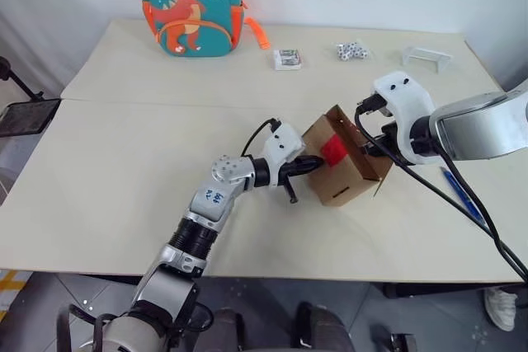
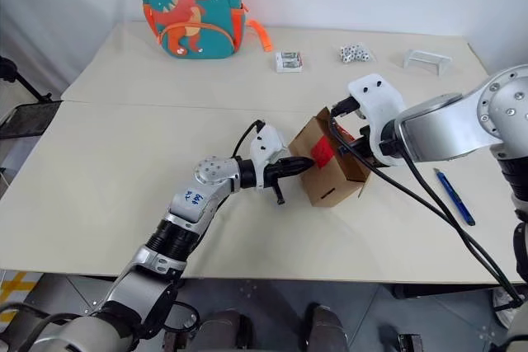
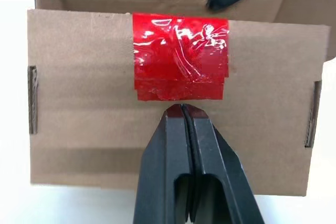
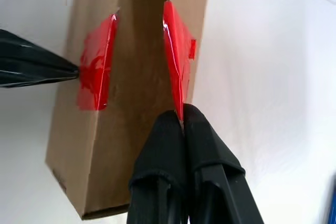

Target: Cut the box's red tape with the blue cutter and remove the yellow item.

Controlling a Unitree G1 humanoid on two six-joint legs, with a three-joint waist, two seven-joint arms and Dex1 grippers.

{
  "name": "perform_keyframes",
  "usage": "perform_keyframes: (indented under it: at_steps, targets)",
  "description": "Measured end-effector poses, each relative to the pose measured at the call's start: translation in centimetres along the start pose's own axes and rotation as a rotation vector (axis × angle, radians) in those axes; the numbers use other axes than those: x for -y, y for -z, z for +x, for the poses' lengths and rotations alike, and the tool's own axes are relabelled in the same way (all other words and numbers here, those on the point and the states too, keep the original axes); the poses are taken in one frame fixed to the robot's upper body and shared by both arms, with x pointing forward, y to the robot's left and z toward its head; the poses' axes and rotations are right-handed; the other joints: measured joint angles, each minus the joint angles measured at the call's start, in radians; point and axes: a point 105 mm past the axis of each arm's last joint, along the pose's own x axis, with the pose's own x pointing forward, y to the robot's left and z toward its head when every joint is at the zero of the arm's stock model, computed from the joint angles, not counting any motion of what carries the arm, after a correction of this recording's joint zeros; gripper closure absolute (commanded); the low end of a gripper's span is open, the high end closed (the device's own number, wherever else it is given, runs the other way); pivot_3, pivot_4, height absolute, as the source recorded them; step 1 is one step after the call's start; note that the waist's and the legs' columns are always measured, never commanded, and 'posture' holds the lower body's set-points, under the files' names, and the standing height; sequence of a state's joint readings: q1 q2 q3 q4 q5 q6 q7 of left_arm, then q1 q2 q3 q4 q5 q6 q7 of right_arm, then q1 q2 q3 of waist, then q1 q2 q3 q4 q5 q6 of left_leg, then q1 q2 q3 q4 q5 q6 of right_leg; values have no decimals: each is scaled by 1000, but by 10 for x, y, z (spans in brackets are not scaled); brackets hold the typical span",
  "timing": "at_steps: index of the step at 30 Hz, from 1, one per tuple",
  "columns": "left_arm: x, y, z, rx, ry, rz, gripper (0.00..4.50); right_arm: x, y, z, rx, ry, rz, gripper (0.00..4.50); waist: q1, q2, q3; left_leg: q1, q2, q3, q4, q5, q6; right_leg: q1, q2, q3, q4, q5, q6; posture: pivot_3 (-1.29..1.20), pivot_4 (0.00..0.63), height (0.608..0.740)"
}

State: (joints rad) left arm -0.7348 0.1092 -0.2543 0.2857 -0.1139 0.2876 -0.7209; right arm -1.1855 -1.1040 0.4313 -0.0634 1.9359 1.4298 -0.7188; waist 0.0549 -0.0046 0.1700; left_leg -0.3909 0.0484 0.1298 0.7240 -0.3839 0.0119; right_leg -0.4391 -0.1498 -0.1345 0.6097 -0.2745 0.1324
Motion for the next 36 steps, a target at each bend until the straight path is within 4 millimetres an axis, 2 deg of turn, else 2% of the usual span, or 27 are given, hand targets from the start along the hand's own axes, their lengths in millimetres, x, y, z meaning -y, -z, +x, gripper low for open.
perform_keyframes:
  at_steps: [5, 9, 14, 19, 23, 28, 32, 36]
  targets:
    - [-4, 11, -1, -34, -24, -5, 4500, -9, 0, -2, 40, -8, -29, 4464, 2, 0, 0, 1, 0, -3, 3, -1, 2, 6, 0, -2, -4, 2, 1, 0, 150, 740]
    - [-5, 33, 1, -113, -41, -37, 4500, -17, 1, -3, 50, -21, -71, 4464, -1, 0, 0, 0, 0, -3, 5, -2, 4, 7, 0, -2, -5, 3, 1, 0, 150, 740]
    - [0, 38, 6, -129, -28, -40, 4500, -24, 1, -1, 70, -40, -61, 4464, -2, 0, 0, 0, 0, -4, 5, -2, 4, 7, 0, -3, -5, 3, 1, 0, 150, 740]
    - [5, 38, -1, -125, -5, -43, 4500, -27, 0, 2, 103, -28, -35, 4464, -12, 0, 0, 1, 0, -3, 5, -2, 4, 8, 0, -3, -5, 3, 1, 0, 150, 740]
    - [6, 25, -16, -85, 38, -46, 4500, -27, -1, 3, 113, -2, -30, 4464, -28, 0, 0, 1, 1, -4, 5, -2, 4, 7, 0, -3, -3, 3, 1, 0, 150, 740]
    - [-6, 0, -39, 9, 39, -81, 4500, -23, 3, 1, 103, 74, -81, 4464, -31, 0, 0, 1, 1, -4, 5, -2, 3, 6, 0, -3, -3, 3, 1, 0, 150, 740]
    - [-9, -16, -45, 66, 57, -84, 4500, -28, 5, 0, 110, 100, -122, 4464, -28, 0, 0, 0, 1, -4, 5, -2, 4, 7, 0, -3, -4, 3, 1, 0, 150, 740]
    - [-18, -35, -41, 132, 40, -91, 4500, -31, 4, 0, 122, 130, -194, 4464, -30, 0, 0, 0, 1, -4, 5, -2, 3, 6, 0, -3, -4, 3, 1, 0, 150, 740]
